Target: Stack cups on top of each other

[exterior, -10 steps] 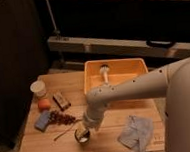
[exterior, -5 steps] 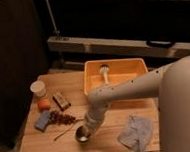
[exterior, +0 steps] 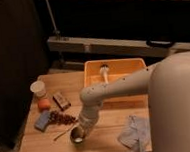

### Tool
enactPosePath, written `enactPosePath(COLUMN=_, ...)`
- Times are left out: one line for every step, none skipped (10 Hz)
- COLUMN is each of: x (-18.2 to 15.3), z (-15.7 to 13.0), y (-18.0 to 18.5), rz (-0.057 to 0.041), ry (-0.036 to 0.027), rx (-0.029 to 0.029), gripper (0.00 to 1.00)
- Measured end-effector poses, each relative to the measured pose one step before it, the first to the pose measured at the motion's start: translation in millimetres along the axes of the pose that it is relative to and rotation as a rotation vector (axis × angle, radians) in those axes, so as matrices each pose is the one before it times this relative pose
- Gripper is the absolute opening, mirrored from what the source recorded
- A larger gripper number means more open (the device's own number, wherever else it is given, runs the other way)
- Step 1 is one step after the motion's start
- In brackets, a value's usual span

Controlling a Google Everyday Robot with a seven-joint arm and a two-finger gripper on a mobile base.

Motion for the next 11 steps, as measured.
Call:
enactPosePath(x=-2.55, z=-8.75, y=12.52, rz=-0.02486, ry=0.01336, rx=0.00429, gripper=0.07)
enactPosePath(x=-1.22, z=-7.91, y=8.19, rz=-0.0135, ry=0.00811, rx=0.00366, gripper=0.06)
enactPosePath(x=0.01, z=-4.12, y=2.72, rz=-0.005, ry=0.00444, rx=-0.00223, gripper=0.06)
enactPosePath(x=-0.55, z=-6.04, y=2.07, rz=-0.00153, ry=-0.00218, rx=-0.00866, gripper=0.06)
enactPosePath(x=-2.22, z=-12.0, y=2.04, rz=0.00056, ry=-0.01394, rx=-0.00735, gripper=0.06)
enactPosePath(x=-3.19, z=-14.93, y=2.76, rz=0.0018, ry=-0.01753, rx=-0.00309, gripper=0.06)
enactPosePath(x=-6.17, z=-19.21, y=4.03, rz=0.00178, ry=-0.02448, rx=0.0029, gripper=0.06)
enactPosePath(x=-9.68, z=-23.74, y=5.41, rz=0.00231, ry=-0.03372, rx=0.00506, gripper=0.06)
enactPosePath(x=-11.64, z=-23.31, y=6.02, rz=0.00954, ry=-0.04233, rx=-0.00122, gripper=0.06)
enactPosePath(x=-11.31, z=-16.83, y=4.03, rz=0.0161, ry=-0.03945, rx=-0.00762, gripper=0.06)
enactPosePath(x=-16.61, z=-18.87, y=2.01, rz=0.01863, ry=-0.05826, rx=-0.01255, gripper=0.06)
